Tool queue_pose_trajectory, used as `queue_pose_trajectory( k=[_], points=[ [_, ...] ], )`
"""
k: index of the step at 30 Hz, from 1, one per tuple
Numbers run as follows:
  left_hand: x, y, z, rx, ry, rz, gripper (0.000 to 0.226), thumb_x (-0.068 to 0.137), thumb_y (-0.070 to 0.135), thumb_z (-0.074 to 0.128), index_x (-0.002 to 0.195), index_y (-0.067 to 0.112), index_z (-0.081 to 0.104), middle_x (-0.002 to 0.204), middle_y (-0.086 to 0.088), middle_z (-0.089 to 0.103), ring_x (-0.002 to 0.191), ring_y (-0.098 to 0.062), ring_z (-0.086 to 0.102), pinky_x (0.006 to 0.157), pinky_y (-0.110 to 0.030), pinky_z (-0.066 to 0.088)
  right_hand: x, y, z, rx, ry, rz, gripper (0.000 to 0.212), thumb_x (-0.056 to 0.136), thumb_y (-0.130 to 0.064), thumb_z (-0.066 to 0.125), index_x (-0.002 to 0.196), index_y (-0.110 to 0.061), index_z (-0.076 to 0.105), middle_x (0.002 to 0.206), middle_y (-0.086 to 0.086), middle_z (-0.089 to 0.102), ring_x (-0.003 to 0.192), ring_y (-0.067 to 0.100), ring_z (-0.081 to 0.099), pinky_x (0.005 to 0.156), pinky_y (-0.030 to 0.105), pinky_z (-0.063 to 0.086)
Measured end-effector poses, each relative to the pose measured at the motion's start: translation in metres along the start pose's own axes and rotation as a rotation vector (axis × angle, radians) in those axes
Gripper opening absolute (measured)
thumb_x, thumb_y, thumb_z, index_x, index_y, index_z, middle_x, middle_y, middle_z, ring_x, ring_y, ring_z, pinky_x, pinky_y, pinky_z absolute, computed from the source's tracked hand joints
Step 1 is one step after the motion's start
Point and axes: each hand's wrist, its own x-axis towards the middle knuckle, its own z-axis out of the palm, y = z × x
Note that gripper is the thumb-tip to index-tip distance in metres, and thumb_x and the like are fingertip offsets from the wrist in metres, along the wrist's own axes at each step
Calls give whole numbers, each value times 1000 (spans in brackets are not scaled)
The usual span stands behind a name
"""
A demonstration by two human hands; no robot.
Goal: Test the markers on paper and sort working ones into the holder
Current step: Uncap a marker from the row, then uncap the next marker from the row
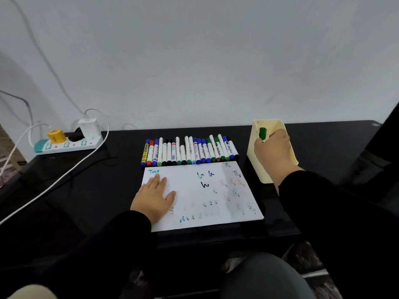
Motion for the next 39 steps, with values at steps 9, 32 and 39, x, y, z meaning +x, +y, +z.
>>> queue_pose_trajectory(
  k=[9,32,39],
  points=[
    [1,-1,3,-21,62,13,63,97,51,22,150,21,7,158,0,-2,145,-14,1,117,-32,3,-15,-21,30,-21,-121,-276,24,94,-15,47,113,0,46,113,13,50,95,25,49,73,28,35],
    [3,-1,1,-56,16,-18,64,96,53,23,150,25,5,158,7,-5,144,-9,-5,116,-30,0,31,3,88,-385,-431,-153,29,94,-7,45,117,-2,62,117,17,62,109,31,59,91,34,48],
    [1,0,-1,-26,-12,-19,64,96,53,21,150,24,2,158,5,-6,145,-11,-5,116,-31,0,16,-12,66,-371,-366,-174,23,93,-5,44,109,1,60,76,6,48,108,32,56,61,19,35]
  ],
)
